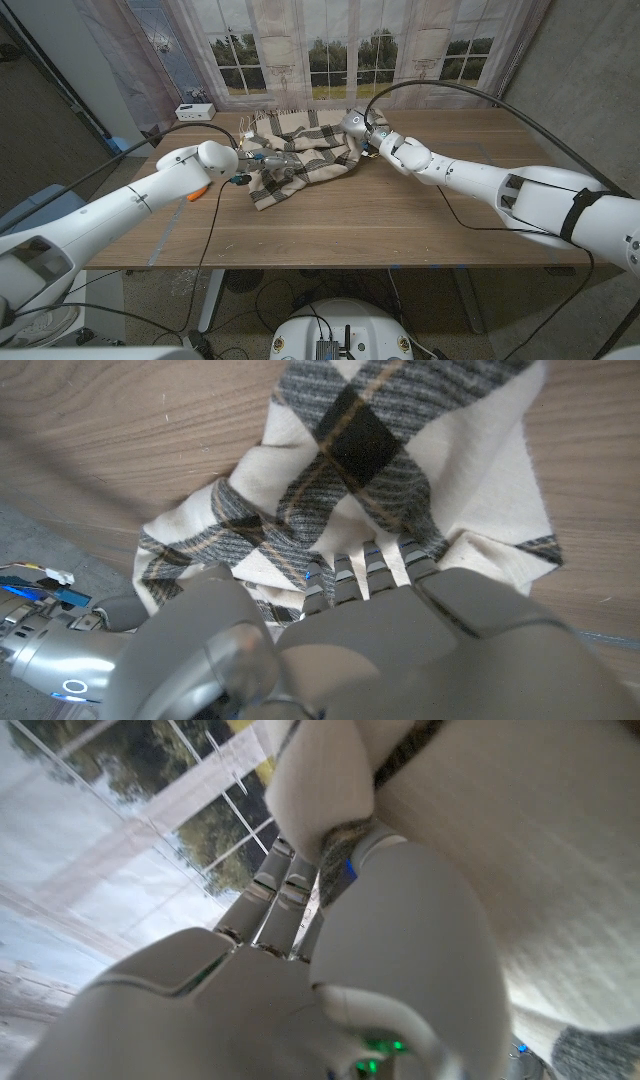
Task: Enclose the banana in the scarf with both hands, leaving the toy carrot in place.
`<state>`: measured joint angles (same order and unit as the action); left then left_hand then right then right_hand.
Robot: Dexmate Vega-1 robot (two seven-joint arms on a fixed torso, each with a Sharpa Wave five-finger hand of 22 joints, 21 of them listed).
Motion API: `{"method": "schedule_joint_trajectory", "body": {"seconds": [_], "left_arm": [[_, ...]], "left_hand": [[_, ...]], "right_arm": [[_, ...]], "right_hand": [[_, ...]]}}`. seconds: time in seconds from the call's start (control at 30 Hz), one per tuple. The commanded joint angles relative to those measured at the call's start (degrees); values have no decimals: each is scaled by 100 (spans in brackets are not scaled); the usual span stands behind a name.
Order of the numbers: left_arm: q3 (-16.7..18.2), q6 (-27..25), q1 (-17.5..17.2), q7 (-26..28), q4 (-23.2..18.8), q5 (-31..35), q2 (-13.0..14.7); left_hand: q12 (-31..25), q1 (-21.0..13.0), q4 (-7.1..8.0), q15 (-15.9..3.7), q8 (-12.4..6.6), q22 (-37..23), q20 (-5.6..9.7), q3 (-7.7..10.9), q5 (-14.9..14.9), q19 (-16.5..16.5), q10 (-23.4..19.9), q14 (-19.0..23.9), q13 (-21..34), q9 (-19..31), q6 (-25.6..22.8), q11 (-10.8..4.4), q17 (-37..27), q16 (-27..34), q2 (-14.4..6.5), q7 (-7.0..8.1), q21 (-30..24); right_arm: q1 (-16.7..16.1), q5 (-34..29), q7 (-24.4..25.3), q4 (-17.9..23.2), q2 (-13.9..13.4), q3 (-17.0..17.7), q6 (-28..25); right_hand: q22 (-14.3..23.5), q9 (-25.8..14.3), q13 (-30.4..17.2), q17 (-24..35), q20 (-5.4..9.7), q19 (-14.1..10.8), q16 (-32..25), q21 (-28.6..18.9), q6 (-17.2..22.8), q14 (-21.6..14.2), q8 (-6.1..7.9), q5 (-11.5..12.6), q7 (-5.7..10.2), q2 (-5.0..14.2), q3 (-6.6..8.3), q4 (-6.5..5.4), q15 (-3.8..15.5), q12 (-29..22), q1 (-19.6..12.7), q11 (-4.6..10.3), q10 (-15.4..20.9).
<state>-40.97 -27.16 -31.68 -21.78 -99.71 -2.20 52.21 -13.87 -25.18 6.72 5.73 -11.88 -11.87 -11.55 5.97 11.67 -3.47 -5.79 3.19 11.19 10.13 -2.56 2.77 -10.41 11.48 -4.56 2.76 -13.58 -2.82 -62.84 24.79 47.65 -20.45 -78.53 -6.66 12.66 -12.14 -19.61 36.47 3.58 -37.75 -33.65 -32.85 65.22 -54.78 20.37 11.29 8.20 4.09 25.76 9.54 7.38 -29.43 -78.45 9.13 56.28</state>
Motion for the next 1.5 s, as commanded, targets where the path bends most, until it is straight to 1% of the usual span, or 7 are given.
{"method": "schedule_joint_trajectory", "body": {"seconds": [0.03, 0.13, 0.3, 0.47, 0.6, 1.0, 1.5], "left_arm": [[55, -10, -76, 59, 22, -89, 39], [59, -25, -81, 67, 44, -107, 41], [88, -7, -110, 108, 55, -145, 55], [121, -2, -143, 156, 46, -181, 71], [150, -12, -172, 190, 32, -215, 90], [188, -23, -211, 250, 26, -275, 120], [156, 8, -146, 248, 109, -269, 74]], "left_hand": [[-20, 26, -1, 17, 17, -20, -44, -44, 26, -49, -58, 30, -4, 13, -34, -8, 2, 2, 6, 11, -41], [-17, 30, -2, 18, 21, -20, -45, -47, 27, -49, -58, 28, -4, 13, -33, 0, 2, -2, 7, 9, -41], [-9, 41, -2, 18, 27, -19, -44, -54, 31, -43, -57, 25, -4, 13, -38, 1, 2, -9, 8, 5, -38], [-5, 53, -3, 21, 35, -18, -51, -62, 35, -44, -65, 23, -5, 13, -42, 5, 1, -15, 9, -2, -38], [2, 62, -4, 16, 42, -18, -54, -67, 38, -45, -62, 22, -5, 13, -44, -4, 1, -20, 7, 8, -37], [17, 80, -7, 22, 55, -17, -48, -79, 45, -41, -61, 26, -5, 13, -47, -12, 1, -28, 5, 10, -34], [34, 101, -13, 19, 75, -15, -49, -94, 54, -41, -64, 28, -5, 14, -35, 1, 1, -37, 3, 16, -32]], "right_arm": [[809, -165, 839, -2003, 1155, -692, 841], [981, -42, 845, -2648, 1610, -937, 913], [1231, 143, 53, -2796, 1968, -1281, 772], [1393, 249, -204, -2324, 1849, -1484, 651], [1496, 310, -682, -2324, 2001, -1584, 574], [1587, 338, -1259, -2324, 2390, -1651, 515], [1618, 251, 227, -2324, 2509, -1750, 1013]], "right_hand": [[23, -13, -50, 32, 611, 32, 34, -52, 25, -21, 37, 57, 9, -16, -33, -8, 631, -44, -85, -36, 63], [21, -15, -68, 45, 619, 44, 51, -73, 34, -24, 37, 63, 4, -16, -45, -13, 631, -50, -89, -31, 60], [19, -17, -84, 56, 621, 56, 67, -91, 40, -28, 37, 68, 4, -16, -54, -16, 631, -54, -93, -42, 56], [15, -19, -110, 74, 628, 68, 92, -124, 62, -34, 42, 77, -9, -20, -71, -20, 631, -64, -98, -42, 61], [9, -22, -153, 106, 638, 89, 134, -179, 66, -43, 37, 94, -1, -27, -98, -24, 632, -90, -109, -187, 90], [-11, -26, -220, 156, 653, 107, 186, -264, 125, -86, 54, 125, -95, -42, -131, -23, 629, -125, -129, -233, 141], [-50, -75, -311, 237, 662, 117, 230, -368, 183, -191, 102, 184, -135, -68, -144, -23, 624, -171, -154, -245, 222]]}}
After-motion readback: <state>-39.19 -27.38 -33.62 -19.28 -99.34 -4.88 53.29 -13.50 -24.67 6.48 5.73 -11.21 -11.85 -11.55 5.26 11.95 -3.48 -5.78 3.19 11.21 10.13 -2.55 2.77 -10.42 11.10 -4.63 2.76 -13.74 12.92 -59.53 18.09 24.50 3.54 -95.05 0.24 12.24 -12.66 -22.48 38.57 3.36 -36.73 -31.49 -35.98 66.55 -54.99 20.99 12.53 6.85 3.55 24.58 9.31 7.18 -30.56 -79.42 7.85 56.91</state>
